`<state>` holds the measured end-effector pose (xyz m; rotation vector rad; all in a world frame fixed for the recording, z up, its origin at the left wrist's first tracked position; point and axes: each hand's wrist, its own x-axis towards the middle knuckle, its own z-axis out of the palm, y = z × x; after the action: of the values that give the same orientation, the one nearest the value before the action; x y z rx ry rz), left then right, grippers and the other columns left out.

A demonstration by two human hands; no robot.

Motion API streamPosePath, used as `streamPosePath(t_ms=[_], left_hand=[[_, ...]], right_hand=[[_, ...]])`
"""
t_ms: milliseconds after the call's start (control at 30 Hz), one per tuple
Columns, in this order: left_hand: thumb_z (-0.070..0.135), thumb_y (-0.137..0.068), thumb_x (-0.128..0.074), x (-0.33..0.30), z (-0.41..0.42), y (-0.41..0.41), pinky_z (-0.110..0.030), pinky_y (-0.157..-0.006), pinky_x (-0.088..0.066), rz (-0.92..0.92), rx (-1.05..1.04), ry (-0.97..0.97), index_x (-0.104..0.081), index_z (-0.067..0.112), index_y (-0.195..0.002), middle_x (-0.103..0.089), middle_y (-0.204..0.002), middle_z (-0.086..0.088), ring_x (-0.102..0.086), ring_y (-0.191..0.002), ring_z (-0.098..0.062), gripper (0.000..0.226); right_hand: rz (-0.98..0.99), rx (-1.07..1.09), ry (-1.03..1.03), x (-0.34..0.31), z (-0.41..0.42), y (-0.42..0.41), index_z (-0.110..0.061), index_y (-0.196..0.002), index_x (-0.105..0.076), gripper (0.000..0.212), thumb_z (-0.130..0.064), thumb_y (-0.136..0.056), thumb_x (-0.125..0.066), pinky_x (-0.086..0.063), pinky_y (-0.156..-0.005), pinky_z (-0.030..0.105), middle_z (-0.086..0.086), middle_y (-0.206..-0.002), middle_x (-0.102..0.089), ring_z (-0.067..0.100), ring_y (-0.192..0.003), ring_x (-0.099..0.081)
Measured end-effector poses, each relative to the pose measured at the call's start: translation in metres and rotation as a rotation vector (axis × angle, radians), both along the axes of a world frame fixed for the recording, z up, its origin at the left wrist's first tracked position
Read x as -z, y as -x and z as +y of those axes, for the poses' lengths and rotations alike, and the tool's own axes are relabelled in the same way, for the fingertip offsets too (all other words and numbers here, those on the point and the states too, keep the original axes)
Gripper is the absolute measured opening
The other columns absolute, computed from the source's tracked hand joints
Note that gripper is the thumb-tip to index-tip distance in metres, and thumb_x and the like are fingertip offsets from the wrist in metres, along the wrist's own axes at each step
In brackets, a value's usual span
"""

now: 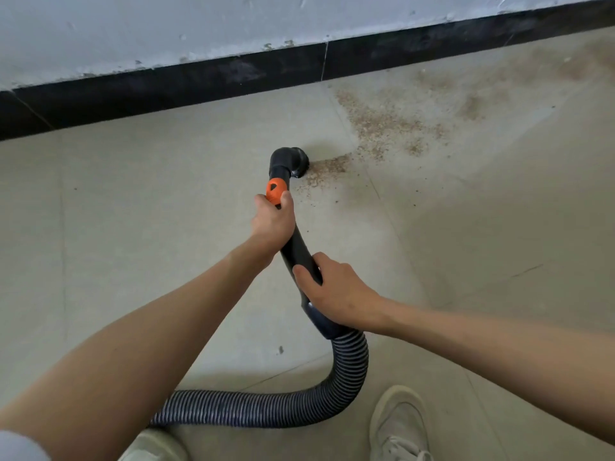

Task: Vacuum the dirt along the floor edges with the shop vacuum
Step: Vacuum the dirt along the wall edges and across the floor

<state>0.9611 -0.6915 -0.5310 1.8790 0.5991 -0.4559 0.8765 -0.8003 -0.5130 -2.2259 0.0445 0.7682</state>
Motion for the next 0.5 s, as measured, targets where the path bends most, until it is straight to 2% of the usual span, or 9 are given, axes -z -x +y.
streamPosePath(t_ms=[100, 167, 233, 333, 500], left_hand=[[0.038, -0.099, -0.033, 0.004, -0.023, -0.01, -0.028, -0.056, -0.035, -0.019, 0.047, 0.015, -0.03, 0.012, -0.107, -0.043, -0.082, -0.001, -0.045, -0.07, -0.014, 0.027], [0.038, -0.1, -0.033, 0.003, -0.04, -0.017, -0.028, -0.055, -0.035, -0.035, 0.091, 0.013, -0.031, 0.011, -0.108, -0.042, -0.08, 0.0, -0.046, -0.071, -0.015, 0.029], [0.038, -0.1, -0.034, 0.002, -0.056, -0.026, -0.03, -0.064, -0.037, -0.046, 0.137, 0.006, -0.033, 0.008, -0.115, -0.044, -0.083, -0.001, -0.047, -0.077, -0.02, 0.034], [0.038, -0.1, -0.033, 0.0, -0.074, -0.04, -0.033, -0.073, -0.038, -0.056, 0.177, -0.008, -0.033, 0.003, -0.126, -0.045, -0.097, -0.007, -0.046, -0.086, -0.024, 0.043], [0.038, -0.1, -0.032, 0.005, -0.077, -0.058, -0.034, -0.074, -0.039, -0.041, 0.226, -0.01, -0.032, 0.003, -0.128, -0.046, -0.103, -0.01, -0.048, -0.09, -0.024, 0.045]], right_hand=[[0.003, 0.055, 0.015, 0.002, -0.021, -0.007, -0.019, -0.086, -0.044, 0.029, -0.046, -0.098, -0.04, -0.042, -0.057, 0.025, 0.001, -0.08, -0.059, 0.017, -0.073, -0.06], [0.003, 0.129, 0.019, 0.002, -0.031, -0.01, -0.021, -0.082, -0.045, 0.03, -0.045, -0.098, -0.04, -0.038, -0.055, 0.022, -0.002, -0.076, -0.058, 0.011, -0.067, -0.056], [-0.001, 0.196, 0.019, 0.003, -0.04, -0.016, -0.021, -0.08, -0.046, 0.031, -0.045, -0.098, -0.04, -0.036, -0.055, 0.021, -0.004, -0.074, -0.057, 0.008, -0.065, -0.053], [-0.022, 0.272, 0.015, 0.005, -0.051, -0.026, -0.018, -0.079, -0.048, 0.034, -0.046, -0.097, -0.04, -0.038, -0.057, 0.024, -0.001, -0.075, -0.059, 0.012, -0.067, -0.055], [-0.043, 0.288, 0.045, 0.007, -0.054, -0.038, -0.013, -0.085, -0.052, 0.039, -0.048, -0.096, -0.04, -0.038, -0.056, 0.023, -0.002, -0.075, -0.057, 0.012, -0.066, -0.052]])
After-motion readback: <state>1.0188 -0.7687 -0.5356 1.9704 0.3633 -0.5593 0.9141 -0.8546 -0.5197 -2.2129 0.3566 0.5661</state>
